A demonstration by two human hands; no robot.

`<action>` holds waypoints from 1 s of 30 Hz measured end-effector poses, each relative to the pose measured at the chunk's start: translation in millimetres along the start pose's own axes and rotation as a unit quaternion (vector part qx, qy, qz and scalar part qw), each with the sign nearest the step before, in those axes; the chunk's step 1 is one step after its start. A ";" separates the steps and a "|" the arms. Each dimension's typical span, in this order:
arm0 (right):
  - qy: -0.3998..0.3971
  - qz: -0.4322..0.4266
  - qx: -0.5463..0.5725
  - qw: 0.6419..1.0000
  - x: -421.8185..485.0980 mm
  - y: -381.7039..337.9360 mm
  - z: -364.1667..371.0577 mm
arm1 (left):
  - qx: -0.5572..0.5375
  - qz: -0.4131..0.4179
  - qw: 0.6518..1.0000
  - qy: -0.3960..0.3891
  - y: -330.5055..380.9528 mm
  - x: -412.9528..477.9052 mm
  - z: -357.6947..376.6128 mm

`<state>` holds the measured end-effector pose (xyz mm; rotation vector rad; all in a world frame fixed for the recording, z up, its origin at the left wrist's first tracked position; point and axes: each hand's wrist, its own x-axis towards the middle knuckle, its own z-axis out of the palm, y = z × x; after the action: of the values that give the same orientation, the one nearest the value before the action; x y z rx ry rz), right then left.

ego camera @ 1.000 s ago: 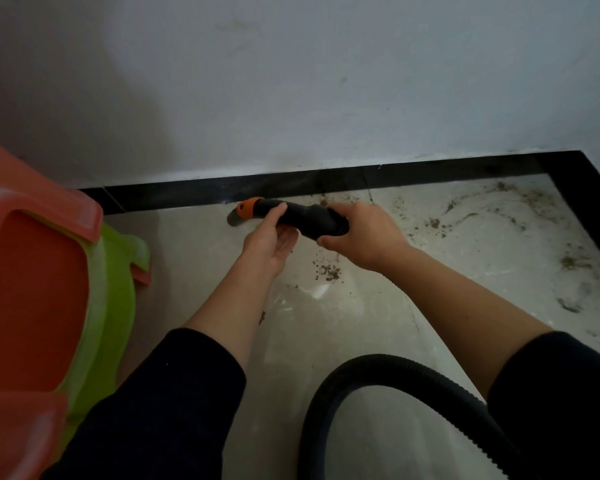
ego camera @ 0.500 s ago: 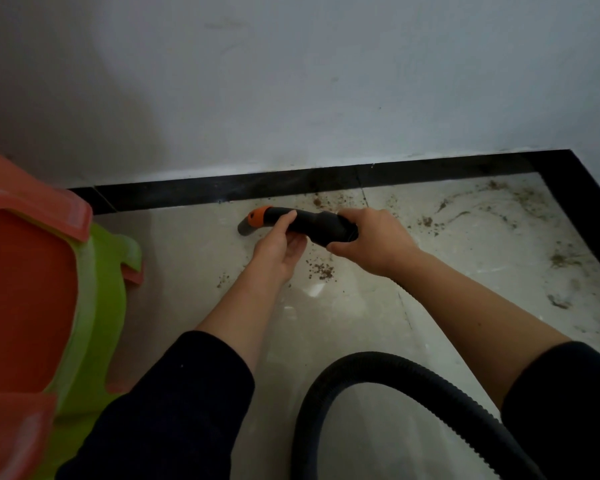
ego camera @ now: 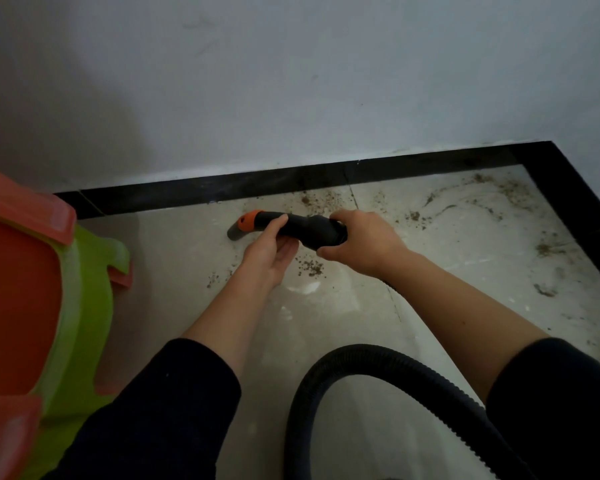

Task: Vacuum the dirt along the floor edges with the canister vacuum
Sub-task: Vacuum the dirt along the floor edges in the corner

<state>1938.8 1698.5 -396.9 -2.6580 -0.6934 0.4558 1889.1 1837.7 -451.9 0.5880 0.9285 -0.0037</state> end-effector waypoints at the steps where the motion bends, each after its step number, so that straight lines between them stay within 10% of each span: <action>1: 0.000 -0.006 -0.002 1.000 -0.4 -0.9 0.9 | -0.001 0.001 1.000 0.000 0.4 -0.2 -0.9; 30: 0.036 -0.184 -0.241 0.952 -11.8 -22.5 13.9 | 0.019 0.021 1.000 -0.006 19.1 -11.5 -18.3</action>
<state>1914.6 1714.3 -397.4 -2.8558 -1.3944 0.0887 1873.1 1859.7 -442.6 0.6425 0.9050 0.0133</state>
